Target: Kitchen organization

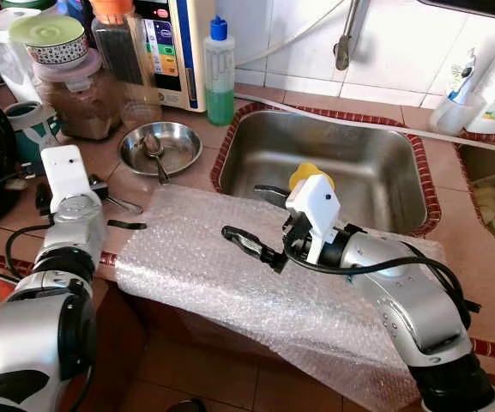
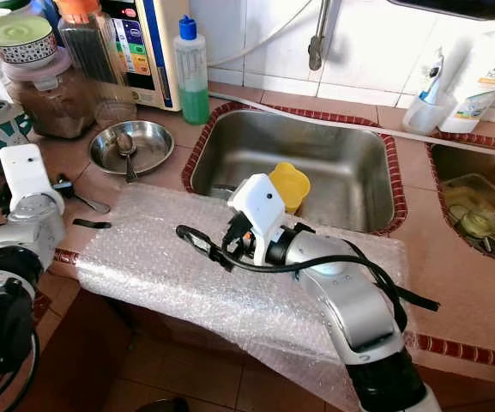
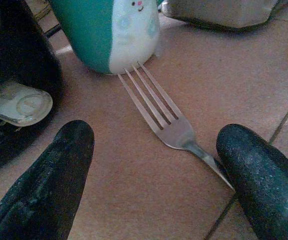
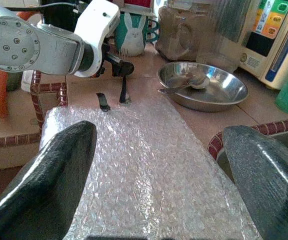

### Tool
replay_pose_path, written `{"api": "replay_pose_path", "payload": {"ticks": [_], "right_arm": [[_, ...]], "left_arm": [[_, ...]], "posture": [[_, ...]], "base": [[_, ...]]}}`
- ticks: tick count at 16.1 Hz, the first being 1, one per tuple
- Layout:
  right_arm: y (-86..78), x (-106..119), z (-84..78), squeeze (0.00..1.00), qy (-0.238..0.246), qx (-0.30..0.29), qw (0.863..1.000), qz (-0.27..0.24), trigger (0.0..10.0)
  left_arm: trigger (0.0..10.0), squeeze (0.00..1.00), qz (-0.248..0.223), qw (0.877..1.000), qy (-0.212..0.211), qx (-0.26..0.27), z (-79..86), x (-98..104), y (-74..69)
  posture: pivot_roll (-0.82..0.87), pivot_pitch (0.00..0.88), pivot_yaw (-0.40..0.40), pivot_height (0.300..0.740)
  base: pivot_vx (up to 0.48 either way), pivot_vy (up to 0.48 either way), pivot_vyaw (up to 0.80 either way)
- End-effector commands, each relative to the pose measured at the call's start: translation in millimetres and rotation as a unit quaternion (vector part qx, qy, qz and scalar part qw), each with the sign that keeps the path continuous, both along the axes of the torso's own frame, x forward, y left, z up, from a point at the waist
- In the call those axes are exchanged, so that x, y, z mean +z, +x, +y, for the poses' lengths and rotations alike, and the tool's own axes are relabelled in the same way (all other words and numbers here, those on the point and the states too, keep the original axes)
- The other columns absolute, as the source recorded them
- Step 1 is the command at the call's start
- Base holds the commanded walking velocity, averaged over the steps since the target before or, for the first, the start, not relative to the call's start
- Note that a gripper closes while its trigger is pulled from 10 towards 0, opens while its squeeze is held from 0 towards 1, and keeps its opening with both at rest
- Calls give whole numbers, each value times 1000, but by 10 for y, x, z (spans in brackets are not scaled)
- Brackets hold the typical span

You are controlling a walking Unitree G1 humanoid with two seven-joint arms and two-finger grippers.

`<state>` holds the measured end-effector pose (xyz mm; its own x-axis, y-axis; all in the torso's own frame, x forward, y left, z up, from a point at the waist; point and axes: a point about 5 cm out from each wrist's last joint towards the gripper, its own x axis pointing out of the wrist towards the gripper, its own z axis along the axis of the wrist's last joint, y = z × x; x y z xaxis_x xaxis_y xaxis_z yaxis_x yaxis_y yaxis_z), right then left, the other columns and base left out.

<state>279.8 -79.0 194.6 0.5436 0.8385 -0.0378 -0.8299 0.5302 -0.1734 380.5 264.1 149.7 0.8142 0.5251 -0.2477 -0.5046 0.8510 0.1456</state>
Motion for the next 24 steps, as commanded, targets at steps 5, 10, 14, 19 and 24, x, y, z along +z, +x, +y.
{"api": "replay_pose_path", "payload": {"ticks": [5, 10, 14, 19, 24], "right_arm": [[-25, 18, -34, 0, 0, -6, 1000, -1, 10000], [-9, 25, -42, 0, -2, -7, 1000, -2, 10000], [7, 25, -52, 0, -4, -8, 1000, -3, 10000], [20, 14, -37, 0, -4, -6, 1000, -4, 10000], [36, 18, -34, 0, -4, -4, 1000, -6, 10000]], "left_arm": [[10000, 0, 52, 998, -11, -46, -93, -129, -2], [10000, 0, 82, 994, -30, -68, -249, -343, -54], [10000, 0, 91, 992, -35, -76, -347, -429, -76], [10000, 0, 100, 992, -31, -77, -394, -551, -143], [10000, 0, 104, 991, -28, -81, -443, -630, -204]], "posture": [[-12, 124, 24, 740], [-8, 122, 22, 740], [2, 117, 28, 740], [17, 112, 28, 740], [26, 104, 29, 740]], "base": [[0, 0, 0], [0, 0, 0], [0, 0, 0], [0, 0, 0], [0, 0, 0]]}}
